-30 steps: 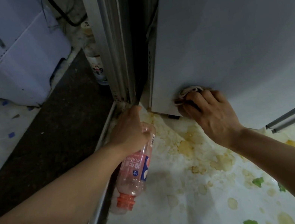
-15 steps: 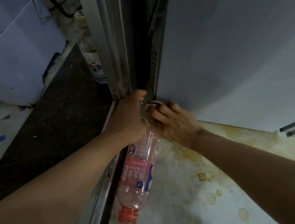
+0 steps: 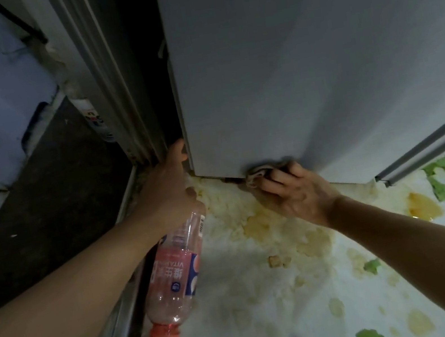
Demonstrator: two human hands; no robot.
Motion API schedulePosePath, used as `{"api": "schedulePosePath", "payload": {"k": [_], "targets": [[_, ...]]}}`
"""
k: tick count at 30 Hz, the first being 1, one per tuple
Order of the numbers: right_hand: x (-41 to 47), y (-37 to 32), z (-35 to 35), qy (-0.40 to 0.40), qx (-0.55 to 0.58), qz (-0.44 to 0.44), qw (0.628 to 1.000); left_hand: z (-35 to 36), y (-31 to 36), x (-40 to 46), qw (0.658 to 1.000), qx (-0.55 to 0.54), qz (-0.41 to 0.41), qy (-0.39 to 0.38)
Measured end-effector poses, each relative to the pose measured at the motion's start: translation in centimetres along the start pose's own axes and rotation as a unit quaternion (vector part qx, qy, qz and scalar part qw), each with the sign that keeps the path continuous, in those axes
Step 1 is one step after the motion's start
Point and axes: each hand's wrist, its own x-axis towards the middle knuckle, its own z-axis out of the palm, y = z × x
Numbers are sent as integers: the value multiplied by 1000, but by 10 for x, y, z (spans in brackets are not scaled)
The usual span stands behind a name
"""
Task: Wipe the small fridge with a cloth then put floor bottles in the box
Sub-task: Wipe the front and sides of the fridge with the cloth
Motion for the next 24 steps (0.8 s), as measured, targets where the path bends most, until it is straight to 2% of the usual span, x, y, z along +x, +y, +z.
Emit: {"api": "schedulePosePath", "payload": {"k": [6,9,12,14,17,21,24], "targets": [[-84,19,2,-98,-2,58,994,7,1,0,1000,-2,-6,28],[-68,15,-7,-63,42,100,992,8,2,0,999,5,-13,29],[-23,1,-17,-2,84,98,992,7,3,1,999,6,-28,18],[5,-10,-21,14,75,90,993,8,4,1,999,7,-36,9],[17,-14,-20,4,46,76,996,7,6,0,999,-2,-46,4],[-20,7,-14,-22,56,17,998,8,11,-7,999,-22,-43,8],[-67,21,-7,-48,45,29,997,12,17,-18,999,41,-11,20]]}}
